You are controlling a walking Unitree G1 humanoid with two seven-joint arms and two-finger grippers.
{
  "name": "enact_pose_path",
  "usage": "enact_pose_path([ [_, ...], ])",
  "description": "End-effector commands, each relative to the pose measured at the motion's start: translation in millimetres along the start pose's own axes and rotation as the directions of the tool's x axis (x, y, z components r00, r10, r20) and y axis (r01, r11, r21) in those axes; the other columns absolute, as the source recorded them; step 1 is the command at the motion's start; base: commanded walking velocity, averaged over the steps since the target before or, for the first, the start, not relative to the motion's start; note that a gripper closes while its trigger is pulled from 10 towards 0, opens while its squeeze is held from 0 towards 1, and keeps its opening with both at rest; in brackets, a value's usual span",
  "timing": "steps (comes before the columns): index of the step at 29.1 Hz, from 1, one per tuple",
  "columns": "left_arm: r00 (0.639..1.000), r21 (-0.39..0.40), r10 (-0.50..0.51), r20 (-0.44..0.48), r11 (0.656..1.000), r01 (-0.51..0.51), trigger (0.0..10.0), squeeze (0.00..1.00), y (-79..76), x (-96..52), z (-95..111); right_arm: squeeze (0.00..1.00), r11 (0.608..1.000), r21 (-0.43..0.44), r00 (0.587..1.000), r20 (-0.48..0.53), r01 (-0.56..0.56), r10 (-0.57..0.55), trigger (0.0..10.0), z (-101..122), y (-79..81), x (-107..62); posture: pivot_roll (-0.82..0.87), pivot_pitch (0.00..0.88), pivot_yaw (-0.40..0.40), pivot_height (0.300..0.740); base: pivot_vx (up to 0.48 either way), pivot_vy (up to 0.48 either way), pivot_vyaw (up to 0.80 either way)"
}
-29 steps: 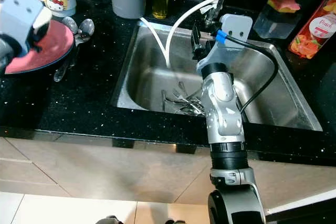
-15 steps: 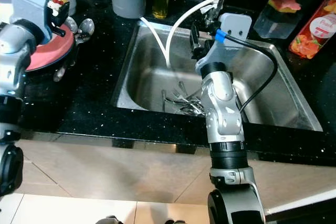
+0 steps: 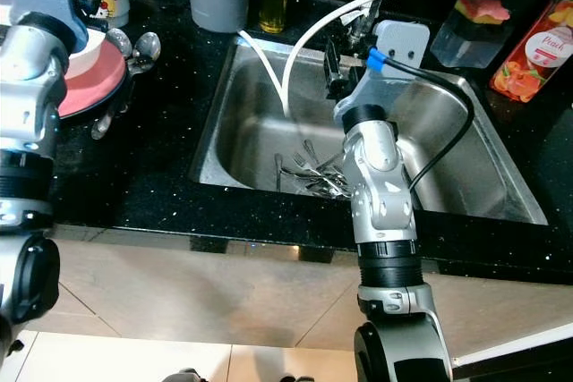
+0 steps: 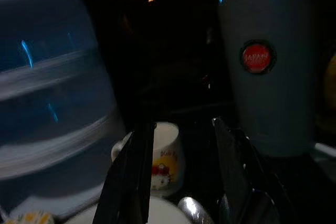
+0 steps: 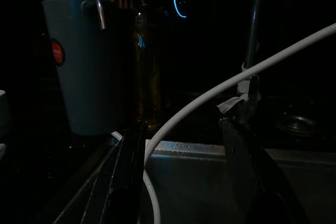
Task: Kitchen organization
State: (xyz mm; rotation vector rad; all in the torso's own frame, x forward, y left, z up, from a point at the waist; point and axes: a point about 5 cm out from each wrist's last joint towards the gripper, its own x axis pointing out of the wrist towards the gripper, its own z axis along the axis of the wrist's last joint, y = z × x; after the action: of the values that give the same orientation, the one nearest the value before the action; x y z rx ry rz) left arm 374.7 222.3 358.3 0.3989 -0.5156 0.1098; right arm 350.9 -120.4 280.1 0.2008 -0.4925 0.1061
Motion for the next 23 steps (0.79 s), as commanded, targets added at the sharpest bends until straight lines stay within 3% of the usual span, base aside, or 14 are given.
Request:
enact_pose_path([
  [1, 0.995, 0.038, -0.047, 0.087, 0.998, 0.044, 10.0, 0.0, -12.4, 2.9, 15, 0.0, 1.0, -0.006, 1.0, 0.001, 0.004, -0.004, 10.0, 1, -2.3, 0.9, 0.31, 0.086, -0.152, 0.74, 0.0, 0.0, 0.0],
  [3, 0.996, 0.083, -0.026, 0.091, 0.996, 0.018, 10.0, 0.0, -14.7, 4.9, 16, 0.0, 1.0, -0.005, 1.0, 0.002, 0.006, -0.006, 10.0, 1, -2.2, 1.0, 0.31, 0.086, -0.15, 0.74, 0.0, 0.0, 0.0],
  [5, 0.993, 0.039, -0.074, 0.09, 0.997, 0.071, 10.0, 0.0, -19.0, 6.2, 16, 0.0, 1.0, -0.006, 1.0, 0.003, 0.007, -0.007, 10.0, 1, -2.4, 0.8, 0.31, 0.086, -0.15, 0.74, 0.0, 0.0, 0.0],
  [9, 0.99, 0.059, -0.085, 0.112, 0.995, 0.079, 10.0, 0.0, -22.5, 8.4, 20, 0.0, 1.0, -0.007, 1.0, 0.002, 0.01, -0.01, 10.0, 1, -3.1, 0.3, 0.31, 0.091, -0.147, 0.74, 0.0, 0.0, 0.0],
  [13, 0.995, -0.045, -0.061, 0.081, 0.997, 0.065, 10.0, 0.0, -21.5, 13.4, 22, 0.0, 1.0, -0.009, 1.0, 0.0, 0.017, -0.017, 10.0, 1, -4.2, -0.8, 0.31, 0.093, -0.145, 0.74, 0.0, 0.0, 0.0],
  [15, 0.995, -0.058, -0.064, 0.078, 0.996, 0.069, 10.0, 0.0, -22.0, 13.7, 22, 0.0, 1.0, -0.009, 1.0, 0.0, 0.017, -0.017, 10.0, 1, -4.3, -0.8, 0.31, 0.093, -0.145, 0.74, 0.0, 0.0, 0.0],
  [19, 0.985, -0.018, -0.133, 0.111, 0.991, 0.136, 10.0, 0.0, -32.6, 15.7, 25, 0.0, 1.0, -0.01, 1.0, -0.001, 0.016, -0.016, 10.0, 1, -4.5, -0.7, 0.31, 0.095, -0.147, 0.74, 0.0, 0.0, 0.0],
  [21, 0.988, 0.009, -0.084, 0.128, 0.996, 0.084, 10.0, 0.0, -28.9, 19.0, 28, 0.0, 1.0, -0.009, 1.0, 0.0, 0.017, -0.017, 10.0, 1, -4.6, -0.7, 0.31, 0.095, -0.147, 0.74, 0.0, 0.0, 0.0],
  [22, 0.988, 0.085, -0.027, 0.152, 0.996, 0.014, 10.0, 0.0, -23.0, 21.1, 30, 0.0, 1.0, -0.008, 1.0, 0.001, 0.018, -0.018, 10.0, 1, -4.6, -0.8, 0.3, 0.097, -0.147, 0.74, 0.0, 0.0, 0.0],
  [23, 0.987, 0.109, -0.004, 0.16, 0.994, -0.014, 10.0, 0.0, -20.3, 21.5, 31, 0.0, 1.0, -0.008, 1.0, 0.0, 0.018, -0.018, 10.0, 1, -4.5, -0.9, 0.3, 0.097, -0.147, 0.74, 0.0, 0.0, 0.0],
])
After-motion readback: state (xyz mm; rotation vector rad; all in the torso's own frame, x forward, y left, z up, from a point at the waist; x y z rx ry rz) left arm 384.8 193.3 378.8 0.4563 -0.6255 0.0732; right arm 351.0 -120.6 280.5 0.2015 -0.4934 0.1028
